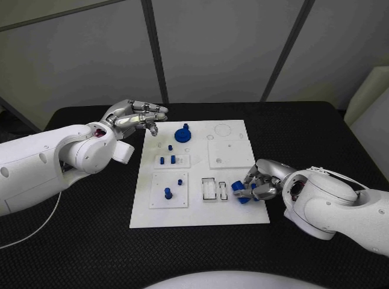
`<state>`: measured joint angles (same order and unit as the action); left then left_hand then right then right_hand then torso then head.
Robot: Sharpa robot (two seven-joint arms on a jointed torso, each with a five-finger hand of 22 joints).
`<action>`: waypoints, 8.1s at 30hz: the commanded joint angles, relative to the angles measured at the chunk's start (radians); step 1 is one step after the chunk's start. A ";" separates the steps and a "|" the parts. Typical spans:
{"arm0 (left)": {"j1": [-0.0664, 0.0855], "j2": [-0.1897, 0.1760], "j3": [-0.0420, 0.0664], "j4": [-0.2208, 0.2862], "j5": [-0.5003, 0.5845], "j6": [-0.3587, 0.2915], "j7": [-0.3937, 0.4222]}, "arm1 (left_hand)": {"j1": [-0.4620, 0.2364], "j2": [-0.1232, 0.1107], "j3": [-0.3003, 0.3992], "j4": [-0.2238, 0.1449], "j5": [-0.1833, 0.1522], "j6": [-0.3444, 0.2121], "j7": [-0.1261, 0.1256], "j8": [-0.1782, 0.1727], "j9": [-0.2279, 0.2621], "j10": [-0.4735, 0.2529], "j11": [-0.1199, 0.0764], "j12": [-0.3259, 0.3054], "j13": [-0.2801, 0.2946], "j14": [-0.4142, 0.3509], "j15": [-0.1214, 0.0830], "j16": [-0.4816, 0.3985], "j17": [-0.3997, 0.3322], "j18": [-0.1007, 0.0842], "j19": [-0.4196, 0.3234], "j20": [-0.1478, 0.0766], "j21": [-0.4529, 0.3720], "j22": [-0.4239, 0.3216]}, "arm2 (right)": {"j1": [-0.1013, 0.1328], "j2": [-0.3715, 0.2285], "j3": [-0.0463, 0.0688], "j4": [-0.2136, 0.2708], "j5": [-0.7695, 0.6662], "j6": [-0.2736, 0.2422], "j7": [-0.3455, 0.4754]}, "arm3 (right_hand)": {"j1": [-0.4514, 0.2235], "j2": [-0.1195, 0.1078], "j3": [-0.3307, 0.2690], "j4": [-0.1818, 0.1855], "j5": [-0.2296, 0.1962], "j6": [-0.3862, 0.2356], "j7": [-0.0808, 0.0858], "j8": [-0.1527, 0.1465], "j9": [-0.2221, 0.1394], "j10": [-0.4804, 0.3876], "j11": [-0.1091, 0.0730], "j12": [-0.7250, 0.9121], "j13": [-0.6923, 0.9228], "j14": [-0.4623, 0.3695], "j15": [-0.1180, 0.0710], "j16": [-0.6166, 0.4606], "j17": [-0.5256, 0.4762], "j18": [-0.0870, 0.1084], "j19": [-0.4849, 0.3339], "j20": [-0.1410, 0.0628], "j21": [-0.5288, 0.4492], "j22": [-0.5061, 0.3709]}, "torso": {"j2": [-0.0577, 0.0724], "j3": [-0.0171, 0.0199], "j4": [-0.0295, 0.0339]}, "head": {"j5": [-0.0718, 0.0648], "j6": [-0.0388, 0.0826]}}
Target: Assemble the parts on the task board
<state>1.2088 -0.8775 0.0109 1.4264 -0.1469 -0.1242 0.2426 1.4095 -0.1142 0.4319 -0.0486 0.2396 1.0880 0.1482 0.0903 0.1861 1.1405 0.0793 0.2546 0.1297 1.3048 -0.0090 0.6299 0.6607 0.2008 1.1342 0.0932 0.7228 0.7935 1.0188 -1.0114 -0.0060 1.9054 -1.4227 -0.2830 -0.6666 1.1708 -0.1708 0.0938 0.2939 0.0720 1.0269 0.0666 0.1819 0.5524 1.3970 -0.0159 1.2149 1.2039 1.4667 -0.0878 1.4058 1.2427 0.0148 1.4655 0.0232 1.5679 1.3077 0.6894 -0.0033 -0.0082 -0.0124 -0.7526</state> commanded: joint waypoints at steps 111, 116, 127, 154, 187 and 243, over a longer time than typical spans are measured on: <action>-0.005 -0.006 0.000 0.003 0.004 0.019 -0.002 | -0.002 0.006 0.000 -0.006 0.009 0.001 0.002 -0.007 0.002 -0.010 0.001 0.007 0.002 0.000 0.003 -0.006 -0.002 -0.017 -0.001 0.003 -0.006 -0.001 | -0.012 0.173 0.002 -0.013 -0.140 -0.072 -0.049 | 0.092 0.061 0.028 -0.086 -0.024 0.133 -0.056 -0.027 0.289 0.032 -0.041 -0.021 0.067 0.043 -0.029 -0.011 -0.004 -0.015 0.105 -0.026 0.003 0.263 | 0.000 -0.0009 0.0006 | 0.019 0.005; -0.005 -0.006 0.000 0.003 0.004 0.018 -0.002 | -0.002 0.006 0.000 -0.006 0.009 0.001 0.002 -0.007 0.002 -0.010 0.001 0.007 0.002 0.000 0.003 -0.006 -0.002 -0.017 -0.001 0.003 -0.006 -0.001 | -0.012 0.186 0.002 -0.026 -0.155 -0.064 -0.052 | 0.166 0.065 0.037 -0.142 -0.024 0.136 -0.057 -0.033 0.295 0.032 -0.043 -0.023 0.068 0.043 -0.031 -0.010 -0.001 -0.015 0.105 -0.029 0.003 0.263 | 0.000 -0.0008 0.0001 | 0.019 0.004; -0.005 -0.008 0.000 0.004 0.004 0.017 -0.004 | -0.002 0.006 0.000 -0.006 0.009 0.001 0.002 -0.007 0.002 -0.010 0.001 0.007 0.002 0.000 0.003 -0.006 -0.002 -0.017 -0.001 0.003 -0.006 -0.001 | -0.012 0.185 0.002 -0.027 -0.187 -0.087 -0.048 | 0.188 0.076 0.041 -0.160 -0.023 0.142 -0.059 -0.037 0.296 0.034 -0.044 -0.021 0.072 0.043 -0.032 -0.009 0.002 -0.015 0.105 -0.029 0.003 0.263 | -0.001 -0.0005 -0.0010 | 0.017 0.003; -0.007 -0.013 0.000 0.008 0.004 0.018 -0.006 | -0.002 0.006 0.000 -0.007 0.009 0.001 0.003 -0.007 0.002 -0.010 0.001 0.007 0.002 0.000 0.003 -0.006 -0.002 -0.017 -0.001 0.003 -0.006 -0.001 | -0.011 -0.096 0.004 0.046 -0.053 -0.135 0.081 | 0.128 0.081 -0.022 -0.090 0.011 0.039 -0.007 -0.122 0.179 0.010 -0.001 -0.077 0.045 0.040 0.003 -0.020 -0.008 -0.015 0.105 0.003 0.003 0.263 | 0.001 -0.0013 -0.0009 | -0.010 0.011; -0.010 -0.012 0.000 0.005 0.004 0.025 -0.007 | -0.002 0.006 0.000 -0.007 0.009 0.001 0.003 -0.007 0.002 -0.010 0.001 0.007 0.002 0.000 0.003 -0.006 -0.002 -0.017 -0.001 0.003 -0.006 -0.001 | -0.014 -0.088 0.002 0.032 -0.192 0.045 -0.033 | 0.098 0.049 -0.043 -0.006 0.026 0.102 -0.017 -0.114 0.108 0.015 -0.008 -0.083 0.048 0.042 -0.001 -0.020 -0.002 -0.015 0.105 0.002 0.003 0.263 | 0.000 0.0000 -0.0004 | -0.017 0.005; -0.014 -0.014 0.000 0.005 0.004 0.029 -0.008 | -0.004 0.007 0.000 -0.009 0.011 0.000 0.003 -0.009 0.002 -0.012 0.001 0.007 0.003 -0.001 0.003 -0.008 -0.002 -0.017 -0.001 0.004 -0.007 -0.002 | -0.025 -0.006 0.003 0.066 0.030 -0.213 0.003 | 0.221 0.146 0.043 -0.107 0.152 0.136 -0.035 -0.116 0.061 0.032 -0.025 -0.072 0.068 0.047 -0.015 -0.008 0.026 -0.015 0.105 -0.013 0.003 0.263 | 0.001 -0.0012 0.0003 | -0.007 0.001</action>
<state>1.1935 -0.8903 0.0100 1.4295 -0.1462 -0.1062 0.2292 1.4095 -0.1143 0.4291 -0.0513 0.2436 1.0879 0.1482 0.0869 0.1864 1.1371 0.0827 0.2584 0.1315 1.3048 -0.0089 0.6267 0.6597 0.2007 1.1341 0.0933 0.7190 0.7936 0.9923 -1.0206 -0.0032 1.9719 -1.4411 -0.4386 -0.6849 1.3896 -0.0366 0.1355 0.1832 0.2210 1.1526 0.0340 0.0618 0.6130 1.4132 -0.0322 1.1394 1.2716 1.4628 -0.0984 1.3921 1.2683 0.0150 1.4651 0.0160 1.5679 1.3080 0.6895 -0.0051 -0.0069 -0.0198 -0.7506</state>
